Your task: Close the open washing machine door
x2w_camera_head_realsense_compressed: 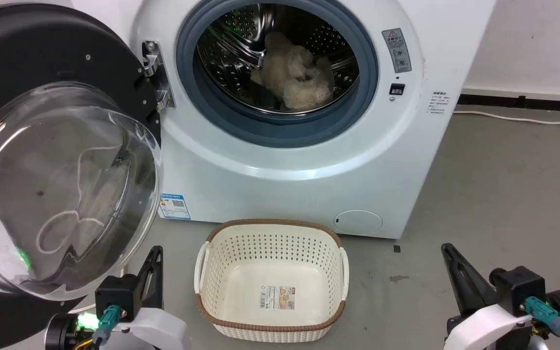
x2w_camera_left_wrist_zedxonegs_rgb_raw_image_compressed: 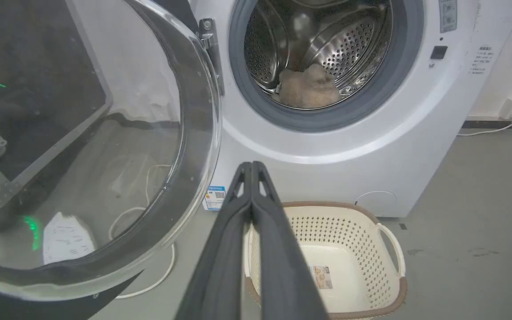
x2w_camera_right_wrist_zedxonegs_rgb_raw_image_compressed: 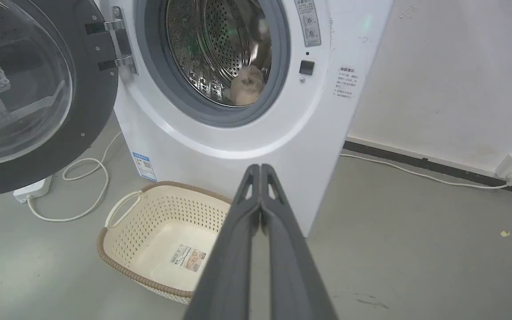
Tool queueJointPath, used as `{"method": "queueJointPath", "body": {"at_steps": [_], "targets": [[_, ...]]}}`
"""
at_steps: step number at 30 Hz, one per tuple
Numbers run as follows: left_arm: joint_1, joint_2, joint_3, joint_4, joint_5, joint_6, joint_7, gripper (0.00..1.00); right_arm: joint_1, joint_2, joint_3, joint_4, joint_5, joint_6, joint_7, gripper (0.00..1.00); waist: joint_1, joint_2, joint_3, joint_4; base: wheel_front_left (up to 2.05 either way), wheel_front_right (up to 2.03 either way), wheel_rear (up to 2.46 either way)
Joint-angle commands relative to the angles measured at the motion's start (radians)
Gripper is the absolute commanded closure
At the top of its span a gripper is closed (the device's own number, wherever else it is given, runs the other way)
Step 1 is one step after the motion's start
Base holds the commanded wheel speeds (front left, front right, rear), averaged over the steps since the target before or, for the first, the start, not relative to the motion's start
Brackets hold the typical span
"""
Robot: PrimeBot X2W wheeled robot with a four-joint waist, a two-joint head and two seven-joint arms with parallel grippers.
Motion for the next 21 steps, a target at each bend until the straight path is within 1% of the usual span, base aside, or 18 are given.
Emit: {"method": "queueJointPath", "body": {"at_steps": [1, 21], "targets": [[-0.015, 0.0, 0.001, -0.004, 0.003, 0.003, 0.0, 1.0, -0.011, 0.004, 0.0, -0.005, -0.005, 0.001, 0.0, 1.0, 0.0, 0.0, 0.0, 0.0, 0.0, 0.0, 0.0], [-0.015, 0.0, 0.001, -0.004, 0.003, 0.003, 0.0, 1.0, -0.011, 0.004, 0.0, -0.005, -0.005, 0.001, 0.0, 1.0, 0.0, 0.0, 0.0, 0.0, 0.0, 0.0, 0.0]]}}
